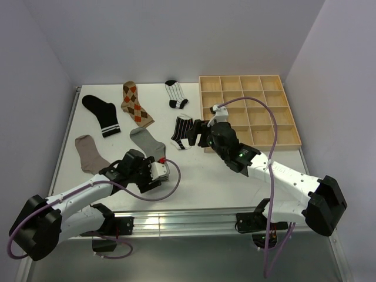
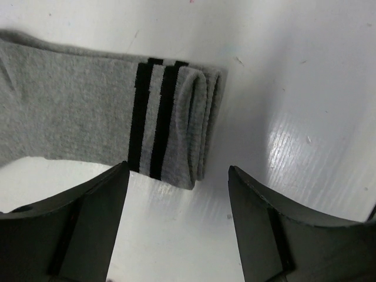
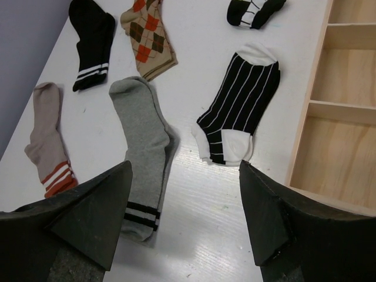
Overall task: Roll the socks
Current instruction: Roll the sock at the center of the board.
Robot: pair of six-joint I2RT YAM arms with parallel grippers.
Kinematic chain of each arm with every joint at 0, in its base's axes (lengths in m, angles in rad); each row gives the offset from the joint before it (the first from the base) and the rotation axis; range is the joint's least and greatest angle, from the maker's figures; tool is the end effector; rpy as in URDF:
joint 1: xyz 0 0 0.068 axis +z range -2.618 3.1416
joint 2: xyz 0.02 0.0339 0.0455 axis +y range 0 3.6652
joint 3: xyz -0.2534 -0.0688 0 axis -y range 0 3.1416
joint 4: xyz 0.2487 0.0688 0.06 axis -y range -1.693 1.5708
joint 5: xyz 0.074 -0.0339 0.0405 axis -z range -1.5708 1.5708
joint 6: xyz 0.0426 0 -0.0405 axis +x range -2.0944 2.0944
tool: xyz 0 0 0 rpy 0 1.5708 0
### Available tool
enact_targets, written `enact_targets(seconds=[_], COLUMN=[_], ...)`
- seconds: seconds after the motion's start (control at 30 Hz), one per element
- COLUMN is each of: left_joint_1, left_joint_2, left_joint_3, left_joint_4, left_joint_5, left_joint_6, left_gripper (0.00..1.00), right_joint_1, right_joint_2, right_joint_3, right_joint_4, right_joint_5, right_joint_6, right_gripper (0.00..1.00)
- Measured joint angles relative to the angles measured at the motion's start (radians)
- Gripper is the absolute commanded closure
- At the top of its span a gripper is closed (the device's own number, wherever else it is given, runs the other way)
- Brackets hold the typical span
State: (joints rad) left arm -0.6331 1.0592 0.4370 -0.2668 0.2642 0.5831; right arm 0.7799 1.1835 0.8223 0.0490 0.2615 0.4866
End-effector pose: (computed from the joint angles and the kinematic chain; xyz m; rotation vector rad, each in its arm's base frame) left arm 0.1591 -0.1306 0.1489 1.4918 1.9414 -0.3465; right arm 0.2123 0.1945 0.2810 -0.0983 1.9174 0.6208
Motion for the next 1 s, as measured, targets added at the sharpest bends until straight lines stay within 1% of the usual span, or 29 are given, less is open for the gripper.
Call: enact_targets(seconds=[0.37, 0.57, 0.6, 0.67, 0.7, 0.77, 0.8, 0.87, 0.9, 1.0], left_joint_1=[-0.054, -0.08, -0.083, -0.084, -0.086, -0.087, -0.088, -0.089, -0.089, -0.088], left_joint_2=[0.039, 0.105, 0.114, 0.128, 0.135, 0.149, 0.155, 0.17, 0.176, 0.189], left_joint_3=[-0.023, -0.023, -0.021, -0.019, -0.018, -0.013, -0.009, 0.001, 0.01, 0.038], left_joint_4=[0.13, 0.186, 0.199, 0.216, 0.222, 0.225, 0.225, 0.216, 0.204, 0.161], left_joint_5=[-0.055, -0.061, -0.064, -0.063, -0.061, -0.057, -0.055, -0.05, -0.045, -0.026], left_joint_6=[-0.002, -0.012, -0.016, -0.023, -0.026, -0.031, -0.031, -0.035, -0.037, -0.037], left_gripper=[0.28, 0.32, 0.36, 0.4, 0.48, 0.54, 0.62, 0.67, 0.72, 0.77], right_joint_1=[0.0, 0.0, 0.0, 0.0, 0.0, 0.0, 0.0, 0.0, 0.0, 0.0], right_joint_2=[0.003, 0.003, 0.003, 0.003, 0.003, 0.003, 0.003, 0.003, 0.003, 0.006], right_joint_3=[-0.005, -0.028, -0.03, -0.031, -0.031, -0.032, -0.033, -0.037, -0.041, -0.045], right_joint_4=[0.004, 0.002, 0.002, 0.003, 0.003, 0.003, 0.003, 0.007, 0.009, 0.011], right_joint_5=[0.007, 0.008, 0.008, 0.008, 0.008, 0.008, 0.008, 0.007, 0.007, 0.002], right_joint_6=[-0.006, -0.014, -0.016, -0.02, -0.023, -0.028, -0.032, -0.036, -0.039, -0.047], right_gripper=[0.21, 0.23, 0.24, 0.25, 0.26, 0.27, 0.28, 0.29, 0.3, 0.32])
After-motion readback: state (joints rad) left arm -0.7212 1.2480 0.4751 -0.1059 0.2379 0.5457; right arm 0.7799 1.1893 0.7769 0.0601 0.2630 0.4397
